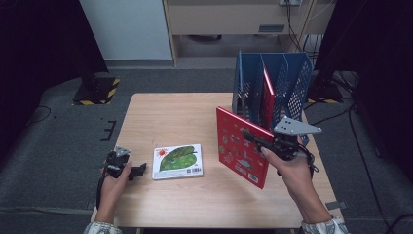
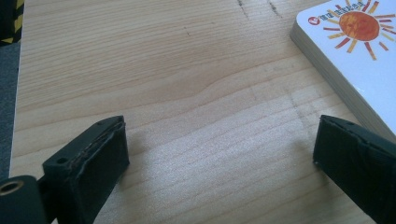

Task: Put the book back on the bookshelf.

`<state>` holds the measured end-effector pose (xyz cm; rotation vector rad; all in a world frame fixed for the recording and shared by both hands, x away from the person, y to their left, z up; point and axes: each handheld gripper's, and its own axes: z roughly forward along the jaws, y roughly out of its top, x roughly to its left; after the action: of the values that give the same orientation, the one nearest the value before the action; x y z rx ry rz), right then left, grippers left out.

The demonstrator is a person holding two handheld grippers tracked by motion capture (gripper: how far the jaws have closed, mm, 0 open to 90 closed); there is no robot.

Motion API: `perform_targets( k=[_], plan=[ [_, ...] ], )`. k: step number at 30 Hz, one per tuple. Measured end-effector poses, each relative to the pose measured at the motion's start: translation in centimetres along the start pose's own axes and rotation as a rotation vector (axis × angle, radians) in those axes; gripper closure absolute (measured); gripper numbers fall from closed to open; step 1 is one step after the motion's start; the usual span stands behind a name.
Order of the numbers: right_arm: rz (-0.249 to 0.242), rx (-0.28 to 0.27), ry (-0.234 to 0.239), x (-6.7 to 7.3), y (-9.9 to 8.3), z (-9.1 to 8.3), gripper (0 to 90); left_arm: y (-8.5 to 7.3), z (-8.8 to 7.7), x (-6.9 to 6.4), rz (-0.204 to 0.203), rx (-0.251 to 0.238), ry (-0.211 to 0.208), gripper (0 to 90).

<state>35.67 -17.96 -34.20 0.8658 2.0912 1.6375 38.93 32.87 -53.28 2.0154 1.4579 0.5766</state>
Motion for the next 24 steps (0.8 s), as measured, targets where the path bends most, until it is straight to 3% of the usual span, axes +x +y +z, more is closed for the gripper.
perform_targets(
  k=[12, 24],
  plan=[
    [0.032, -0.005, -0.031, -1.1, -0.7, -1.8, 79.2, -0.4, 0.1, 0.0, 0.002, -0.033, -0.005, 0.7],
    [0.067, -0.021, -0.064, -2.0, -0.6, -4.6, 79.2, -0.4, 0.1, 0.0, 0.002, -0.031, -0.002, 0.4]
  ],
)
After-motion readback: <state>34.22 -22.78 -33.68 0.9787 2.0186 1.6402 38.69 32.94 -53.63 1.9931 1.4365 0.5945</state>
